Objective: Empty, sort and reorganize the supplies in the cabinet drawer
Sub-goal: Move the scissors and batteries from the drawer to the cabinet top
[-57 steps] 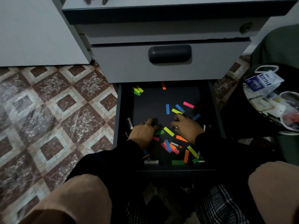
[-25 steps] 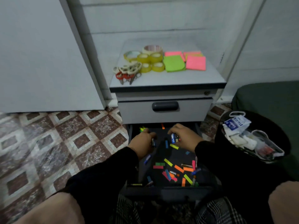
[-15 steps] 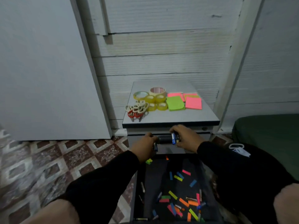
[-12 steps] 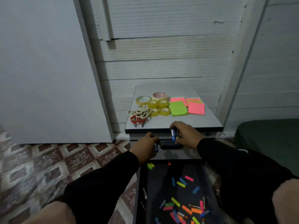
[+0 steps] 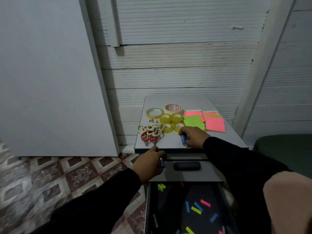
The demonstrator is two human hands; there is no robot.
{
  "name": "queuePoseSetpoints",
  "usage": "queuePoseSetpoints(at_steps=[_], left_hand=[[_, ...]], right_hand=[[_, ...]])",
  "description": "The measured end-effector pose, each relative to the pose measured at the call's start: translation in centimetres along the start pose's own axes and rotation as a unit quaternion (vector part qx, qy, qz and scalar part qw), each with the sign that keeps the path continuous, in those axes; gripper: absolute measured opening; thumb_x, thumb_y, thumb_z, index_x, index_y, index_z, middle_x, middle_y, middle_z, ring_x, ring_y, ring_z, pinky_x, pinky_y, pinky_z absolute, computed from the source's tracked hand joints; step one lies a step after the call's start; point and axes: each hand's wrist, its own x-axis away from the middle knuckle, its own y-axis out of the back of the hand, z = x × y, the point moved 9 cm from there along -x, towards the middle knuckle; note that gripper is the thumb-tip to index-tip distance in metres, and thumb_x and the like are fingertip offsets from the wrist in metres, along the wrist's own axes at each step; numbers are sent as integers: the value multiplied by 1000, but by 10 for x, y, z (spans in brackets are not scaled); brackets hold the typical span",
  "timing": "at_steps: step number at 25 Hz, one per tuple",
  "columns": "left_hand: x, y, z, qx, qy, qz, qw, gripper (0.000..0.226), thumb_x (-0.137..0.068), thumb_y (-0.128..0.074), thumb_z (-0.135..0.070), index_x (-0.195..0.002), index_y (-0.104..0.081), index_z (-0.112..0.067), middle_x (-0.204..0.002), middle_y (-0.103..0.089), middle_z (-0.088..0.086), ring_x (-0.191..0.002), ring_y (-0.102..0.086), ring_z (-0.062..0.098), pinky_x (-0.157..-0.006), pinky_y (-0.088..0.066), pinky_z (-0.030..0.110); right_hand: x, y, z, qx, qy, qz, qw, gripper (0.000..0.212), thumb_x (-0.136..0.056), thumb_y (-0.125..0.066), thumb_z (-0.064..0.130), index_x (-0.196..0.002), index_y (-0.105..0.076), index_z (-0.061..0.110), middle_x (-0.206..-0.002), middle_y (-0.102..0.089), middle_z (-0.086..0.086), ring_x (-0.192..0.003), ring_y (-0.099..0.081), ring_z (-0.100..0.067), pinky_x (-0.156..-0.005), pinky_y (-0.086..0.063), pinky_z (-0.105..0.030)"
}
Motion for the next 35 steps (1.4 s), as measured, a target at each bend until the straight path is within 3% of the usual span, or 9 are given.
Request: queuePoseSetpoints(at_steps=[8,13,18,27,35], left_hand=[[-28,8,3,10,-5,-10,1000,43,-82,-67,-19,-123,-55,-19,-125,-46,7,-109,-53,27,-91,-47,36],[-49,14,-3,1,-2,-15,1000,44,-84,-66,-20,-127,-54,-20,-127,-46,8,-110,-53,27,-91,-48,36],[-75,19,-14,-31,-4,-9,999,45,-89,-61,-23,-133,-51,-21,-131,-45,9,-113,-53,27,-94,-45,33],[-119,8,-2,-54,46,16,997,40,-93,-51,-15,-134,-51,-14,-135,-47,13,-122,-49,29,-101,-41,35],[-130,7,-12,-66,32,8,997,39,-94,-50,-15,-133,-52,-14,-134,-47,14,-121,-49,30,-98,-40,34]], right_hand=[[-12,4,-20,15,-19,-30,999,40,-82,-64,0,-121,-60,8,-121,-46,-16,-107,-54,-31,-81,-36,-21],[-8,6,-23,-9,-17,-46,999,38,-81,-69,11,-119,-62,11,-100,-41,-5,-105,-52,-30,-78,-33,-22],[-13,8,-27,-14,-22,-82,996,36,-84,-65,8,-120,-63,11,-113,-52,-15,-107,-52,-30,-76,-31,-21],[-17,10,-31,28,-22,-105,994,30,-85,-64,16,-115,-64,14,-112,-55,-10,-106,-53,-28,-80,-42,-31],[-20,14,-41,14,-34,-128,991,29,-85,-64,17,-115,-63,14,-111,-57,-10,-106,-52,-28,-80,-44,-35]])
